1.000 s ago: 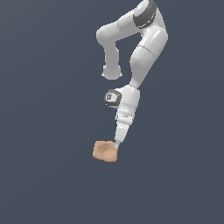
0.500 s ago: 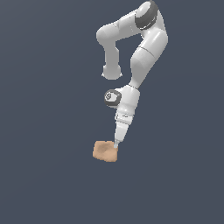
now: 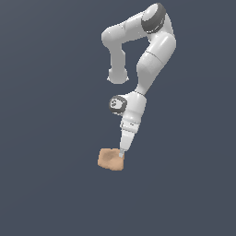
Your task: Pick up the object and move it to a goal position.
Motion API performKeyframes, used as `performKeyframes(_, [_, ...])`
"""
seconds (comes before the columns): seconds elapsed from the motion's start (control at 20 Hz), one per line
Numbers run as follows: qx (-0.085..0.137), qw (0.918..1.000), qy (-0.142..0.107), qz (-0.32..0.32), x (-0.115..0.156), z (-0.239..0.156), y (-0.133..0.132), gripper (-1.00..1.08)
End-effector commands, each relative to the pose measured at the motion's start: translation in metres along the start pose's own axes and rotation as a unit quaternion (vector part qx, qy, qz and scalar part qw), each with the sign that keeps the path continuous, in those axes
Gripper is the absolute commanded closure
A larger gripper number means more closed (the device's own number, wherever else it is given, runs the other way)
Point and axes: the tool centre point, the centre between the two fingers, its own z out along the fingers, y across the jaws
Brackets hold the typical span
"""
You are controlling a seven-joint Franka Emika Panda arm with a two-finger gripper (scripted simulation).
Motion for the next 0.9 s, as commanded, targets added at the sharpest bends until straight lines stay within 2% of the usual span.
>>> performKeyframes(0.0, [0.0,1.0,0.0,0.0,-0.001,0.007,-0.001,-0.6])
performKeyframes(0.45, [0.0,1.0,-0.001,-0.001,-0.001,0.023,-0.001,-0.6])
performKeyframes(0.5, [0.0,1.0,-0.001,-0.001,-0.001,0.023,-0.001,1.08])
performKeyframes(0.85, [0.0,1.0,-0.001,-0.001,-0.001,0.023,-0.001,1.08])
